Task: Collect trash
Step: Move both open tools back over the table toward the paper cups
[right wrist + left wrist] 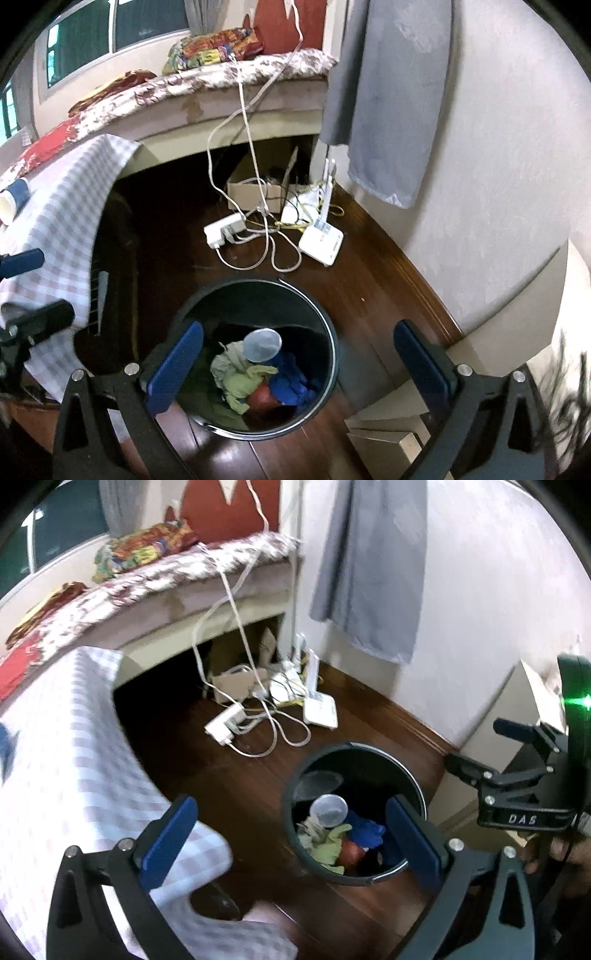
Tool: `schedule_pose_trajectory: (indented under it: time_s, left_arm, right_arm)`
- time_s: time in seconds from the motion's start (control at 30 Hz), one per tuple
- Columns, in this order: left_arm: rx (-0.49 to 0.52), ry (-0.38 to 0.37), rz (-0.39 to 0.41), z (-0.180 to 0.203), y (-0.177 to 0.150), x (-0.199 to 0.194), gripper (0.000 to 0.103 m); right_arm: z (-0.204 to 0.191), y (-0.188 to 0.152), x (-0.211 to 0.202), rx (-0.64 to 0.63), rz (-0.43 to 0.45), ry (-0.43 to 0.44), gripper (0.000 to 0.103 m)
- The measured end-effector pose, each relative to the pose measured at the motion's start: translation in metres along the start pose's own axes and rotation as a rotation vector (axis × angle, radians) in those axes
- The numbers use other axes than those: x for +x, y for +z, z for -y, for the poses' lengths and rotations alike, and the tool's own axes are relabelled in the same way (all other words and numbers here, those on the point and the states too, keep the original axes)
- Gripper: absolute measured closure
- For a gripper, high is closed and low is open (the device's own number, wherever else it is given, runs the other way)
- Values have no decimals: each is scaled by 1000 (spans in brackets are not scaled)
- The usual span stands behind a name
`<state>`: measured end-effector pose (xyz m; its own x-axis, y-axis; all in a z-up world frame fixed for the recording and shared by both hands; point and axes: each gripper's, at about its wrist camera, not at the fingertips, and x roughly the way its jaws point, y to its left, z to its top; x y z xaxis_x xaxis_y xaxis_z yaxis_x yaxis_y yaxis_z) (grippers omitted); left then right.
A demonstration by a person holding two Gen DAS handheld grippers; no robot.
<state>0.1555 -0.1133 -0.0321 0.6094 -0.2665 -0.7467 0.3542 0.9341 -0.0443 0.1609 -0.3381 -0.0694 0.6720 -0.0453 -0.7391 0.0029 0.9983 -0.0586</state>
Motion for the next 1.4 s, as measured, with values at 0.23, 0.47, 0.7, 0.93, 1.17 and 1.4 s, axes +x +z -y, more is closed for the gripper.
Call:
schedule_pose_trajectory:
  time_s: [0.23, 0.47, 0.7, 0.93, 1.17, 1.4]
  left_arm:
    - [-66, 88, 70, -40, 0, -30, 1]
    - [-151, 193, 104, -91, -14, -58, 1]
    - [-227, 287, 140, -137, -33, -86, 1]
    - [-305, 367, 170, -182, -56, -114, 1]
    - [-388, 435, 188, -224, -83, -143, 1]
    - [-461, 494, 188, -261, -114, -169, 1]
  right_arm:
    - [-40, 20, -11, -47, 44, 80, 0]
    - [-97, 42, -21, -117, 105, 163, 0]
    - [-154, 51, -27, -184, 115, 270, 0]
    - [-211, 59, -40, -272, 150, 347, 0]
    - [-269, 68, -54, -348, 176, 414, 0]
    - [-329, 64, -65, -457, 152, 466, 0]
